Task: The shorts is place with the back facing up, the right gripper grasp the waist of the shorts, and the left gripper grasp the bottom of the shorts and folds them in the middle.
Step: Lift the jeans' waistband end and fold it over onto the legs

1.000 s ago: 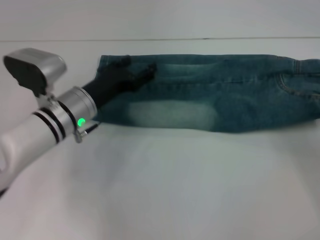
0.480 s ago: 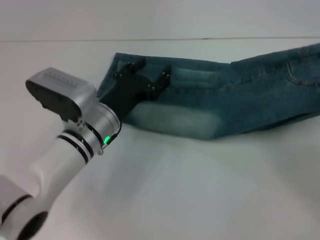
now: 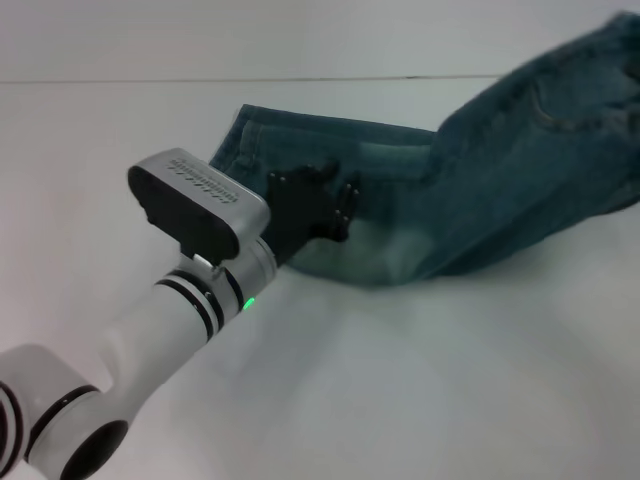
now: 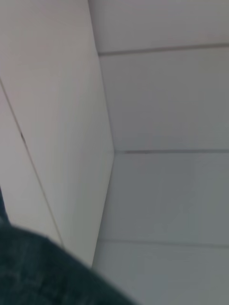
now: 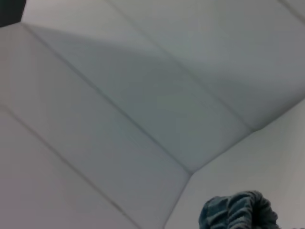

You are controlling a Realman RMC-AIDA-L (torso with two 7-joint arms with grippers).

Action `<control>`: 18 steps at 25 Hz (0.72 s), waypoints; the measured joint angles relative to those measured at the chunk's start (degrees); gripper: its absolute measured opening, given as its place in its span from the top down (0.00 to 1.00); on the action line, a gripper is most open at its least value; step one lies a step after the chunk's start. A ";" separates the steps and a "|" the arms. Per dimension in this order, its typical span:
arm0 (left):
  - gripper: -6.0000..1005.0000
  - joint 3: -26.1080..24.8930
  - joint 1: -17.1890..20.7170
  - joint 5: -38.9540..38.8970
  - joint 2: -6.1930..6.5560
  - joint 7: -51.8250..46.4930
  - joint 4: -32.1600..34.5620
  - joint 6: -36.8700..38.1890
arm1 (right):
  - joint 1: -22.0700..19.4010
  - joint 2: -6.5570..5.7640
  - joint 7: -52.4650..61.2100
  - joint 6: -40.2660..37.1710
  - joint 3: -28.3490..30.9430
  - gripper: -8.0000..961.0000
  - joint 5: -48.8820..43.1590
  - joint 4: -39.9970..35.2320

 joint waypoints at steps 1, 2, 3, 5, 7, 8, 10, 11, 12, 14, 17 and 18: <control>0.65 -0.01 -0.05 0.52 0.00 0.02 -0.20 -0.04 | 0.88 -0.12 0.61 0.29 -0.81 0.82 -0.12 -0.44; 0.68 -0.03 -0.06 1.02 -0.01 0.04 -0.40 -0.08 | 2.63 -0.33 1.40 1.03 -1.79 0.82 -0.45 -0.82; 0.71 -0.07 -0.07 1.36 -0.01 0.06 -0.59 -0.09 | 3.68 -0.43 1.86 1.46 -2.26 0.82 -0.70 -0.96; 0.78 -0.10 -0.05 1.61 0.00 0.09 -0.77 -0.12 | 7.37 -0.62 3.03 3.34 -3.50 0.82 -2.53 -1.04; 0.84 -0.12 0.06 1.71 0.00 0.09 -0.88 -0.15 | 11.15 -0.70 4.14 5.31 -4.83 0.82 -5.15 -0.91; 0.86 -0.12 0.13 1.76 -0.01 0.09 -1.04 -0.17 | 12.97 -0.71 4.61 6.19 -5.48 0.82 -6.37 -0.74; 0.92 -0.14 0.21 1.78 0.00 0.08 -1.52 -0.19 | 16.77 -0.58 5.58 8.58 -6.97 0.82 -9.40 -0.44; 0.94 -0.14 0.20 1.80 -0.01 0.08 -1.74 -0.20 | 18.43 -0.40 6.00 9.67 -7.75 0.82 -10.58 -0.34; 0.97 -0.15 0.16 1.84 0.00 0.08 -2.14 -0.21 | 19.66 -0.20 6.23 10.73 -8.46 0.82 -11.24 -0.31; 1.00 -0.15 0.02 2.31 -0.01 0.07 -2.93 -0.21 | 22.22 0.24 6.69 13.71 -10.65 0.82 -12.17 -0.07; 1.00 -0.64 -0.14 3.93 -0.01 -0.02 -3.94 -0.21 | 26.70 0.46 6.92 19.69 -15.99 0.82 -12.41 2.59; 1.00 -1.10 -0.11 4.57 -0.01 -0.02 -4.16 -0.21 | 26.70 0.46 6.92 19.69 -15.99 0.82 -12.41 2.59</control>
